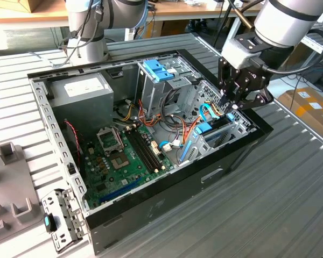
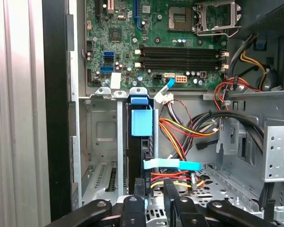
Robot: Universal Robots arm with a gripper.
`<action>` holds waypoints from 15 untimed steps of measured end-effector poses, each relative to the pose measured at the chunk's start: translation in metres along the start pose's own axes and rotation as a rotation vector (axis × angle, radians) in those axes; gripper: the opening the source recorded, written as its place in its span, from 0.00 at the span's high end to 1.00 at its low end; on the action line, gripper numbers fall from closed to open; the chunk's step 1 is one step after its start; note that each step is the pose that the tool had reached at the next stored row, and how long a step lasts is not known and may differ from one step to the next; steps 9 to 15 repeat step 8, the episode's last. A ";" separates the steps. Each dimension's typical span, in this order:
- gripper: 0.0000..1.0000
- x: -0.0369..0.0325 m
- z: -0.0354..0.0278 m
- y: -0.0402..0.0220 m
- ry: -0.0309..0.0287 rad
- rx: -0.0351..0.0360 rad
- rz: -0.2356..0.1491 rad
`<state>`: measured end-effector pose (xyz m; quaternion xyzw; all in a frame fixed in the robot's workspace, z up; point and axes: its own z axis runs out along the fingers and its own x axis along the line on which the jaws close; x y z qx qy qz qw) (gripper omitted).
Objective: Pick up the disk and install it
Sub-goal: 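Insert the second disk wire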
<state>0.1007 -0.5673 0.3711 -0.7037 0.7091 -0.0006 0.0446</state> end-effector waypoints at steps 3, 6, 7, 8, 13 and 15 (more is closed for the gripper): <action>0.70 0.0001 -0.0004 0.0071 0.0000 0.0000 0.000; 0.70 0.0000 -0.0005 0.0076 0.0000 0.0000 0.000; 0.70 0.0000 -0.0005 0.0076 0.0000 0.0000 0.000; 0.70 0.0000 -0.0005 0.0076 0.0000 0.0000 0.000; 0.70 0.0000 -0.0005 0.0076 0.0000 0.0000 0.000; 0.70 0.0000 -0.0005 0.0076 0.0000 0.0000 0.000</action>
